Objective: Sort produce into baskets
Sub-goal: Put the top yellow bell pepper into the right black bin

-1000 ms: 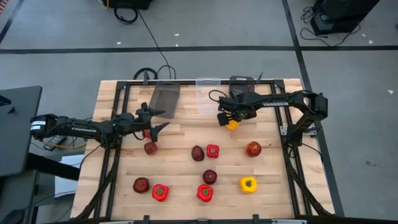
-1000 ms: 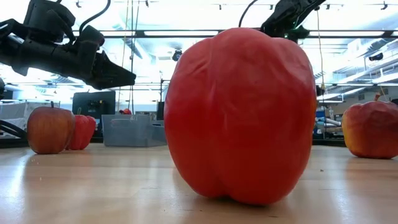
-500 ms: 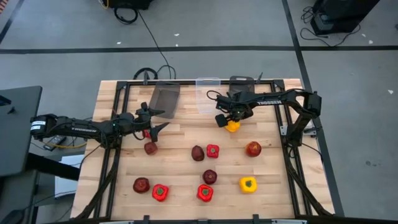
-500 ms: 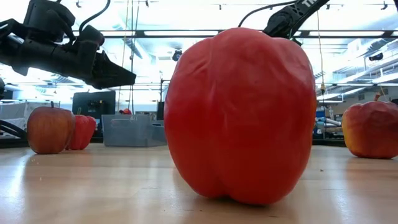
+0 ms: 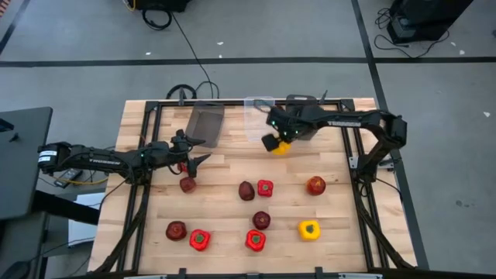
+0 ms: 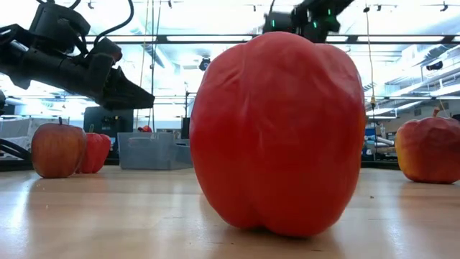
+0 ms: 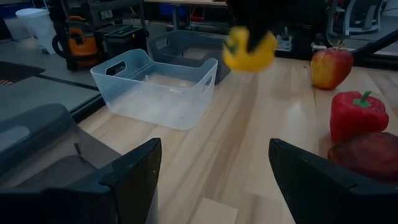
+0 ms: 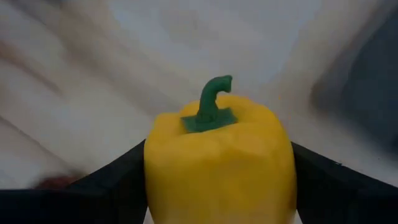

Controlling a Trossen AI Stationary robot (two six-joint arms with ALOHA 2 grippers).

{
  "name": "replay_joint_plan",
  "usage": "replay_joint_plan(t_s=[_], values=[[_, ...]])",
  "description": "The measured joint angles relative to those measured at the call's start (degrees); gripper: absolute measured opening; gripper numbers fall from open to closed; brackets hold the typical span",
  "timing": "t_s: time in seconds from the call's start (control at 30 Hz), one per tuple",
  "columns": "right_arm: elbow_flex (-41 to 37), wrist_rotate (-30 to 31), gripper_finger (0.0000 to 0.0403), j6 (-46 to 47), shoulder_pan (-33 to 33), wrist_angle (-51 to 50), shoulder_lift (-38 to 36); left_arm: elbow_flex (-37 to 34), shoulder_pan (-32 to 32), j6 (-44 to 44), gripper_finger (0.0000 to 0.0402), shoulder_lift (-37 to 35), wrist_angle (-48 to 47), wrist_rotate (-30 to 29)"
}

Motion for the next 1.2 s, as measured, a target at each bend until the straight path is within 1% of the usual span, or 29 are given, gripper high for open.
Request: replay_joint_plan(t_s=[0.07,0.13,0.2,0.23,0.27,0.47,0.6,0.67,0.77,0.9,1.0,1.07,1.2], values=[[3.4,5.9,0.0314,-3.5,-0.3,0.1,-1.1,0.0,0.0,0.0,0.0303,0.0,0.1,0.0],[5.6,16.1,0.0316,-7.6,-0.6,0.1,-1.7,0.0,0.0,0.0,0.0303,0.0,0.1,0.0],[5.8,27.2,0.0324,-11.1,-1.6,-0.9,-1.8,0.0,0.0,0.0,0.0303,0.0,0.3,0.0],[5.7,29.8,0.0329,-12.4,-2.6,-1.5,-1.4,0.0,0.0,0.0,0.0303,0.0,0.4,0.0],[5.6,30.6,0.0333,-12.9,-3.7,-2.0,-0.9,0.0,0.0,0.0,0.0303,0.0,0.4,0.0],[2.0,28.6,0.0360,-10.6,-9.3,-3.6,-0.6,0.0,0.0,-0.3,0.0303,0.0,0.3,0.0],[1.3,28.4,0.0373,-10.8,-11.4,-5.4,-0.6,0.0,0.0,-2.4,0.0303,0.0,-0.4,-0.1],[1.5,28.4,0.0375,-12.3,-11.7,-7.2,-0.8,0.0,0.0,-2.5,0.0303,0.0,-0.4,-0.2],[1.9,29.2,0.0376,-15.0,-10.8,-7.1,-1.9,0.0,0.0,-2.4,0.0303,0.0,-0.3,-0.2],[1.9,30.3,0.0377,-16.1,-10.2,-5.3,-3.0,0.0,0.0,-1.1,0.0303,0.0,0.9,-0.3],[1.9,30.4,0.0377,-15.7,-11.2,-5.3,-3.3,0.0,0.0,-1.1,0.0303,0.0,1.7,-0.3],[1.9,26.9,0.0378,-14.7,-12.8,-5.3,-2.8,0.0,0.0,-1.0,0.0303,0.0,2.4,-0.3],[1.8,13.9,0.0378,-15.0,-17.1,-5.6,-2.3,0.0,0.0,0.9,0.0303,0.0,3.0,-0.3]])
